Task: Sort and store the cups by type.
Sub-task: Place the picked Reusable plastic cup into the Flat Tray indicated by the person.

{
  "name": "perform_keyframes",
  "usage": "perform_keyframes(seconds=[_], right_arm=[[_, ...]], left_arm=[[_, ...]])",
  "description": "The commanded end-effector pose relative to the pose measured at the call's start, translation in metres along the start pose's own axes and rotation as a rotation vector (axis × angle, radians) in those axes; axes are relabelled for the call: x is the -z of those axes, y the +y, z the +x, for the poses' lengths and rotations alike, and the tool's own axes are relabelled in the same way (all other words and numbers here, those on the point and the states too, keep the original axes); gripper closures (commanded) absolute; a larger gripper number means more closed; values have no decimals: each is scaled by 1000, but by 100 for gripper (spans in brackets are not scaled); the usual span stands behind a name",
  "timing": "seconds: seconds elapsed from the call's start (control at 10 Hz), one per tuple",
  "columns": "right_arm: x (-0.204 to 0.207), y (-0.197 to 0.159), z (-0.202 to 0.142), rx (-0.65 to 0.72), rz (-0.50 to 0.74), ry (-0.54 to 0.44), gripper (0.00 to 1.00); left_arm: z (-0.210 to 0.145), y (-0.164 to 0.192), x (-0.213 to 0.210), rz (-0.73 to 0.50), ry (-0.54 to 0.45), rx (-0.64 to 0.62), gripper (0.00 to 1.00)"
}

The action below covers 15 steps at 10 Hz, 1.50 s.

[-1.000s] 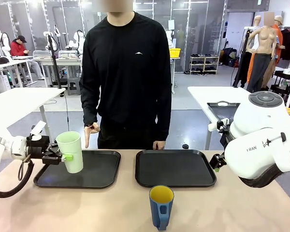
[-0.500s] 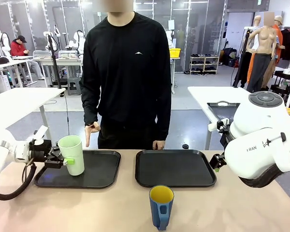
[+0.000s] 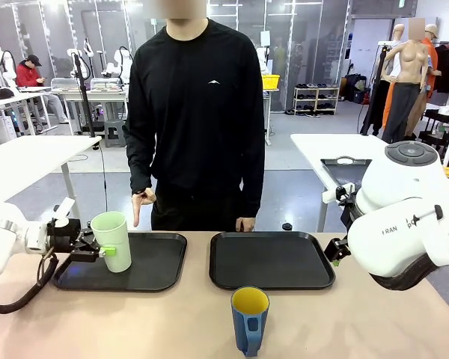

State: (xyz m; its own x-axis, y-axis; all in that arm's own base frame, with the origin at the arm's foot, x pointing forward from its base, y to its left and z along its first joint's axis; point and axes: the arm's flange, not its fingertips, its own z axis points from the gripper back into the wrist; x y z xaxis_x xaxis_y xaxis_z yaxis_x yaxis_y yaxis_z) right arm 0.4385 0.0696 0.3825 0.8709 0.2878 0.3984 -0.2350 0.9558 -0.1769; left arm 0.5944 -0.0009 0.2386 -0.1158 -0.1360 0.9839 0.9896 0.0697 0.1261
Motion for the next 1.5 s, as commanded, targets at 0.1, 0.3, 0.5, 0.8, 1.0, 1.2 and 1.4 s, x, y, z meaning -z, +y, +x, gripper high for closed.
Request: perform_keyframes(seconds=[0.1, 0.3, 0.5, 0.8, 1.0, 1.2, 1.4], right_arm=[[1, 0, 0, 3, 1, -1, 0], [1, 0, 0, 3, 1, -1, 0], [1, 0, 0, 3, 1, -1, 0], [1, 0, 0, 3, 1, -1, 0], [1, 0, 0, 3, 1, -1, 0], [1, 0, 0, 3, 1, -1, 0], [1, 0, 0, 3, 1, -1, 0]], left_arm=[[-11, 8, 1, 15, 3, 13, 13], [-10, 6, 2, -8, 9, -32, 0], [-6, 8, 0, -6, 16, -30, 0], [-4, 8, -9, 19, 24, -33, 0], [-1, 6, -23, 45, 43, -33, 0], [0, 6, -40, 95, 42, -30, 0], [0, 5, -56, 134, 46, -32, 0]])
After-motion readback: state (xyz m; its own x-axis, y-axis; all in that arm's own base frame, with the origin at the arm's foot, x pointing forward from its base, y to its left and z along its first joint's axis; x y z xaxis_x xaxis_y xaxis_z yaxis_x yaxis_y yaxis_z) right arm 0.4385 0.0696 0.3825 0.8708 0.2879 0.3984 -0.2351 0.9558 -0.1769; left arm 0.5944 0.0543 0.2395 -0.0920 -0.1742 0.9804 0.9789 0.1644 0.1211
